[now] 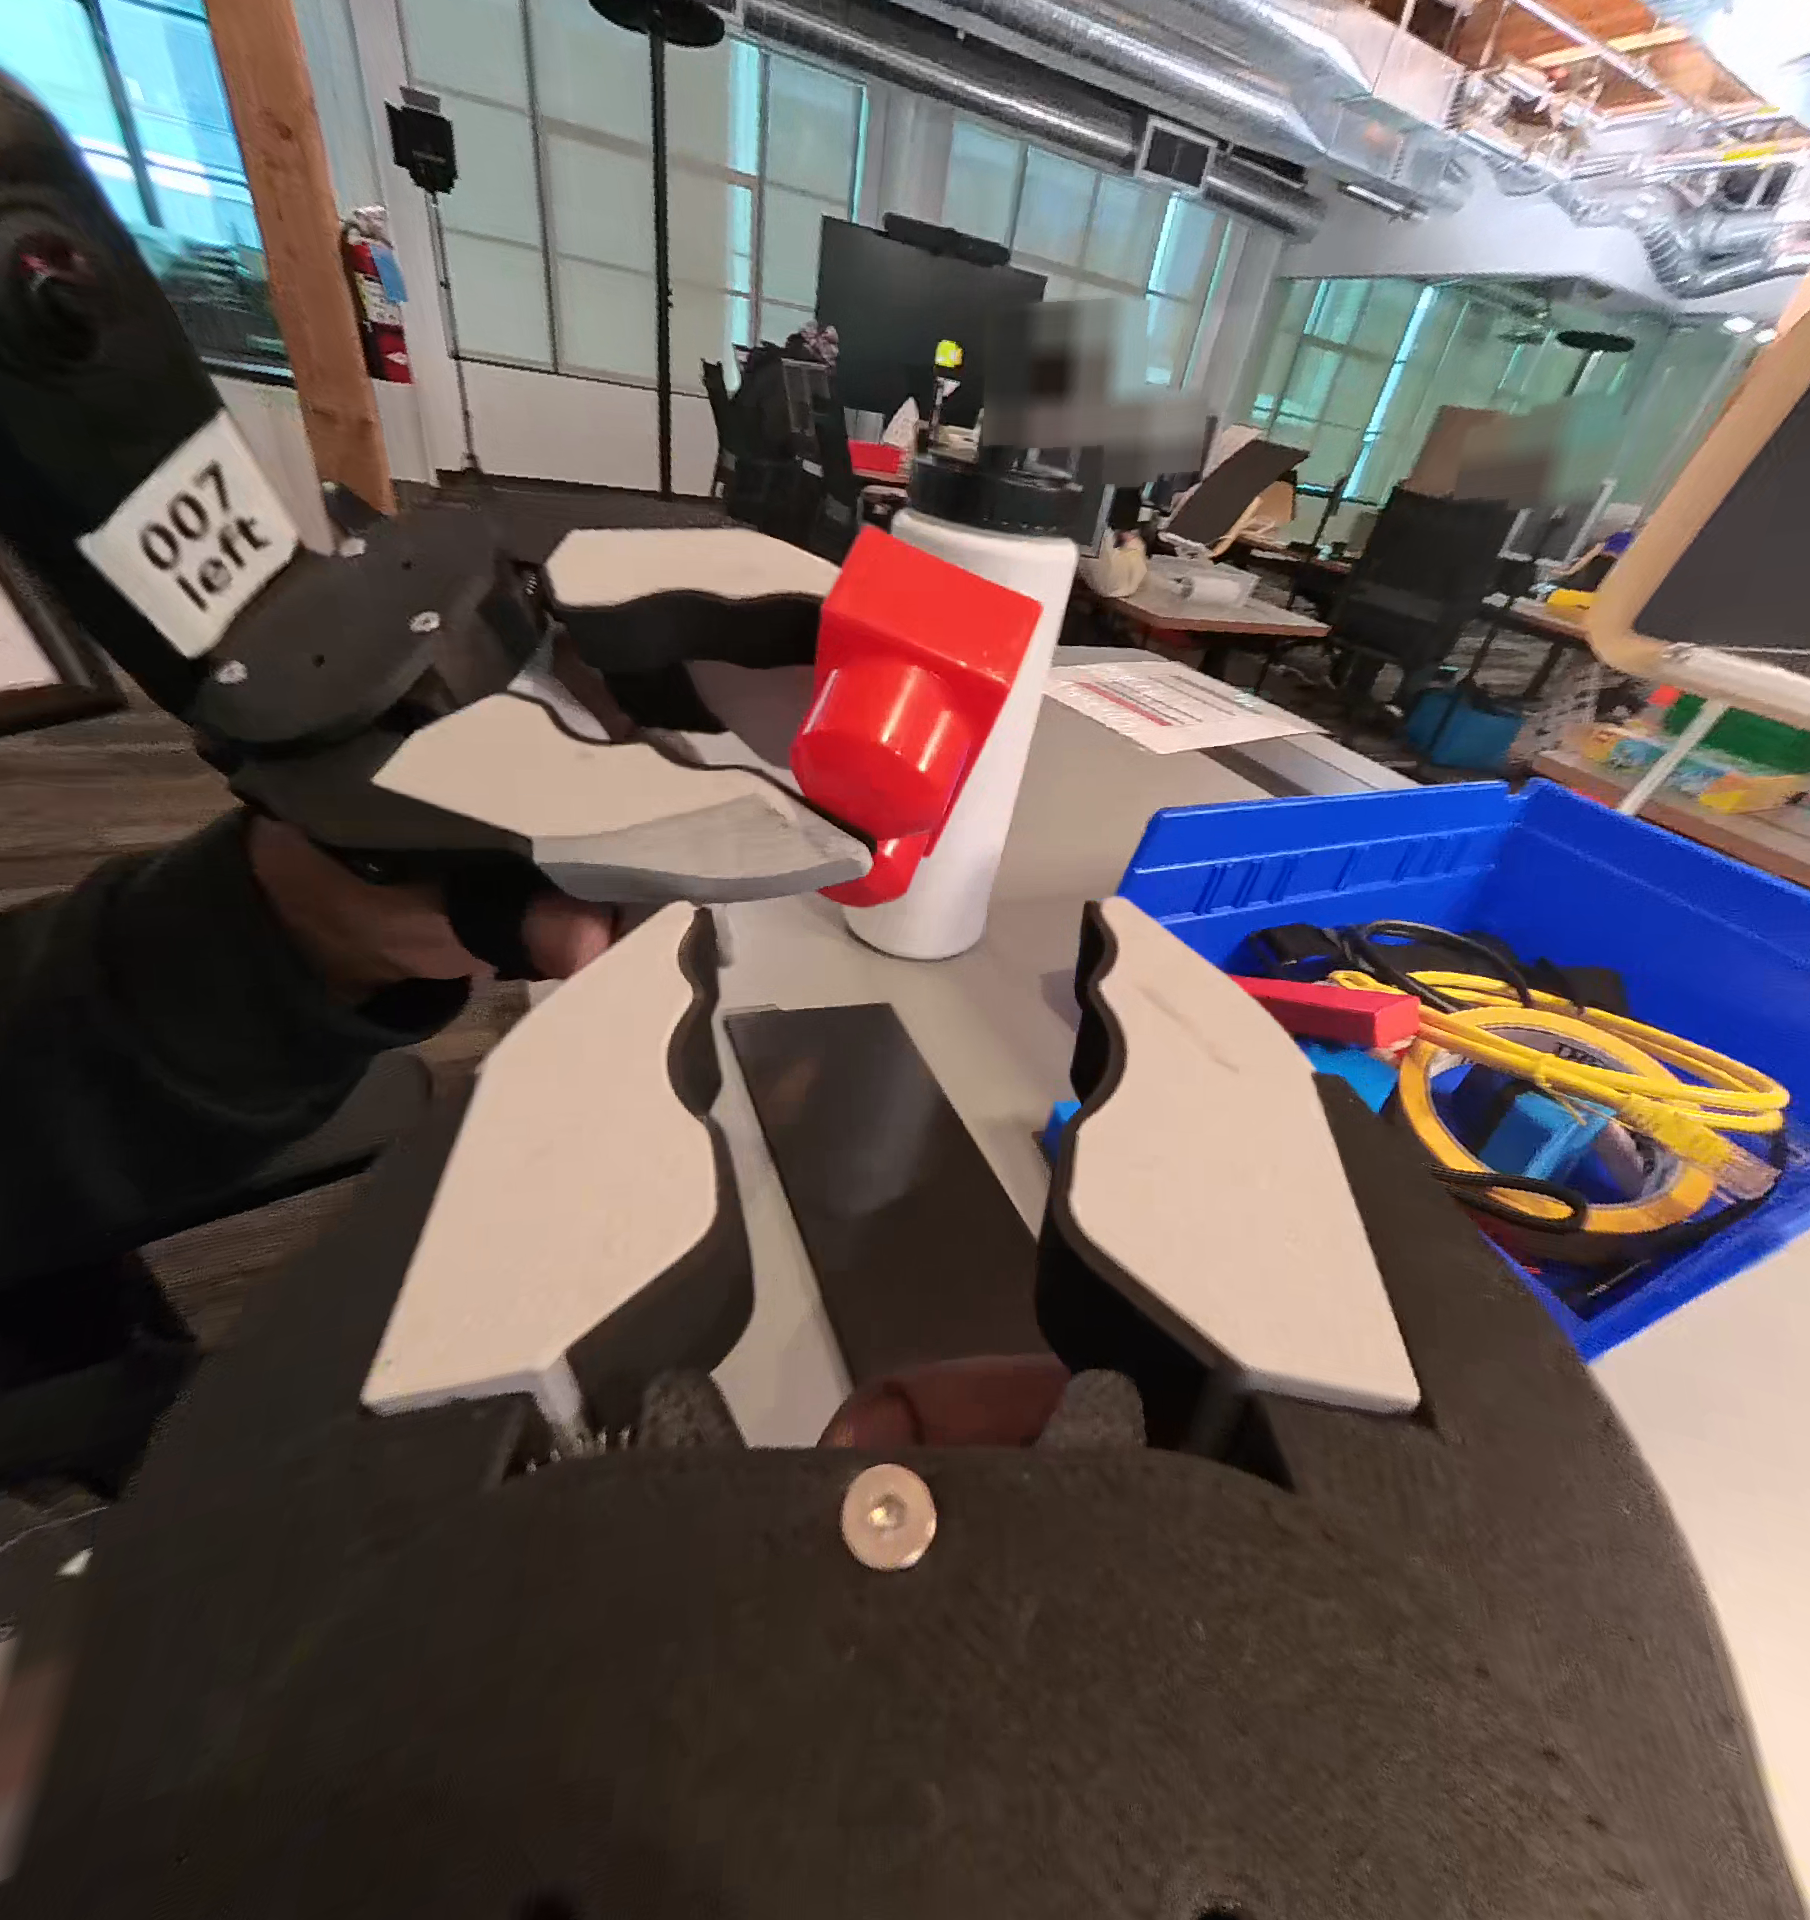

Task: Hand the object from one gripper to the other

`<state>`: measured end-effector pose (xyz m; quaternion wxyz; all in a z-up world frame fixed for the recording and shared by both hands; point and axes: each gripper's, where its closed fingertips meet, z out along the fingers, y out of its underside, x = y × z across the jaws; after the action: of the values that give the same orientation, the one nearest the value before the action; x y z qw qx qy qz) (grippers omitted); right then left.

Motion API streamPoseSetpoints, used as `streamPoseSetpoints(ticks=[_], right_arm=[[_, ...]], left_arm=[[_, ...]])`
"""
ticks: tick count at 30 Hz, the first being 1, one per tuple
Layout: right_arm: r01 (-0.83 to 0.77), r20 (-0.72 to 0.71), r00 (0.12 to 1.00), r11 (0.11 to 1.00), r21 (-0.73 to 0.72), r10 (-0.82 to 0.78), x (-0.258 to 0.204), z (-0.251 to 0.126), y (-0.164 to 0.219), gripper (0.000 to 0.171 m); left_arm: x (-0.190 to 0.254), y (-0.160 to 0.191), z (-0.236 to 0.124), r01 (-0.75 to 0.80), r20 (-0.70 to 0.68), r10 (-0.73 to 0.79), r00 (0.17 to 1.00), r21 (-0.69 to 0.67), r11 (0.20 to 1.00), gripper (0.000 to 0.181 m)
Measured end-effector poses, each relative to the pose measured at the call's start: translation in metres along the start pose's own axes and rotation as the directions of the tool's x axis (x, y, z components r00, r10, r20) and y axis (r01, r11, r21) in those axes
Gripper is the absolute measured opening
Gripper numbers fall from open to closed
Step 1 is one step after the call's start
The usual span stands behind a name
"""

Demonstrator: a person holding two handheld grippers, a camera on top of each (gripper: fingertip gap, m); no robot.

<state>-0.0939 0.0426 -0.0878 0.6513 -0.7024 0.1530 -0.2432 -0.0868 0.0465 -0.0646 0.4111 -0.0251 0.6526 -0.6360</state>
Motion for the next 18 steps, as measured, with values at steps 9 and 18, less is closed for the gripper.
streamPoseSetpoints(ticks=[9, 18], right_arm=[[-0.077, 0.088, 0.993, 0.997, -0.015, 0.078, -0.023, 0.007, -0.011, 0.068], [-0.11, 0.011, 0.994, 0.994, -0.027, 0.11, -0.014, 0.014, -0.003, 0.038]], left_arm=[[0.005, 0.012, -0.007, -0.271, 0.04, 0.273, 0.961, -0.055, 0.961, 0.045], [0.03, 0.011, -0.007, -0.43, -0.007, 0.431, 0.903, 0.028, 0.902, 0.044]])
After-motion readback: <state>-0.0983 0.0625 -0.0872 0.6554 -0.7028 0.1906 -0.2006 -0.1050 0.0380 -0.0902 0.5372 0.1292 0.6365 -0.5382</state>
